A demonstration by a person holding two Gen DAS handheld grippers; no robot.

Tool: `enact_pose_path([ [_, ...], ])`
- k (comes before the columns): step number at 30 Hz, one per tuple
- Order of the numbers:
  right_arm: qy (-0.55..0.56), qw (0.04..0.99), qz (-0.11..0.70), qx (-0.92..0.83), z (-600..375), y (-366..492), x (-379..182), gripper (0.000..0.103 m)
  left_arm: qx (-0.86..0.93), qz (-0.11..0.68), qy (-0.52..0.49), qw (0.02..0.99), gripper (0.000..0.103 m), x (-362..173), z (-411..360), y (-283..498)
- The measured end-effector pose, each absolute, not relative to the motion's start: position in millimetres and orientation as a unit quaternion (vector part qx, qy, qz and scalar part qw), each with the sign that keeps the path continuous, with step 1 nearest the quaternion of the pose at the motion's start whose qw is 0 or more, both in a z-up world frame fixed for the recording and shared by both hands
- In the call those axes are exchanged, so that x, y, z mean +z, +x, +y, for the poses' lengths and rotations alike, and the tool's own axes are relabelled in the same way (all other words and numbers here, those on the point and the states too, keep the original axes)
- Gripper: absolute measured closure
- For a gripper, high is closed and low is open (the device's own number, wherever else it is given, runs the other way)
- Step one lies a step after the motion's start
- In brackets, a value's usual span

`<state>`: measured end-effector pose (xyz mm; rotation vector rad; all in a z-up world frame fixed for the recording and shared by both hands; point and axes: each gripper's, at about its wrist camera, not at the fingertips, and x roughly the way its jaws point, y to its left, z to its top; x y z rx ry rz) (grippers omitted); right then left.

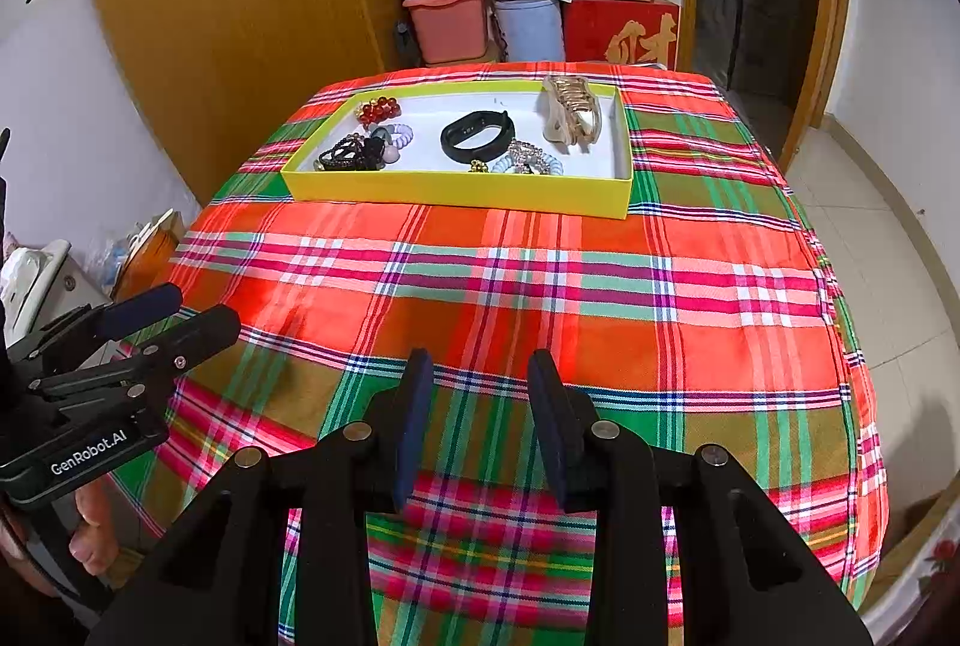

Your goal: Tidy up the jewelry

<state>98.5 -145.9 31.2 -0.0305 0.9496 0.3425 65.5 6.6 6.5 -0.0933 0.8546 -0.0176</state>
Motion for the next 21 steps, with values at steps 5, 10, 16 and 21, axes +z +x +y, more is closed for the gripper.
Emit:
enact_pose_path([
  [5,-0.016,0.875,0.456,0.163,-147.1,98.1,28.2,0.069,-0.004,0.414,-0.044,0.909,0.037,5.8,7.7,65.7],
  [10,-0.017,0.874,0.457,0.163,-145.8,98.2,27.4,0.069,-0.003,0.416,-0.041,0.908,0.037,4.3,7.1,65.9],
  [16,-0.017,0.874,0.457,0.162,-146.0,98.6,27.4,0.069,-0.001,0.418,-0.039,0.908,0.037,3.2,6.0,66.2],
  [21,-0.018,0.874,0.457,0.162,-146.6,99.0,26.7,0.069,-0.003,0.415,-0.038,0.909,0.037,2.6,5.6,66.5],
])
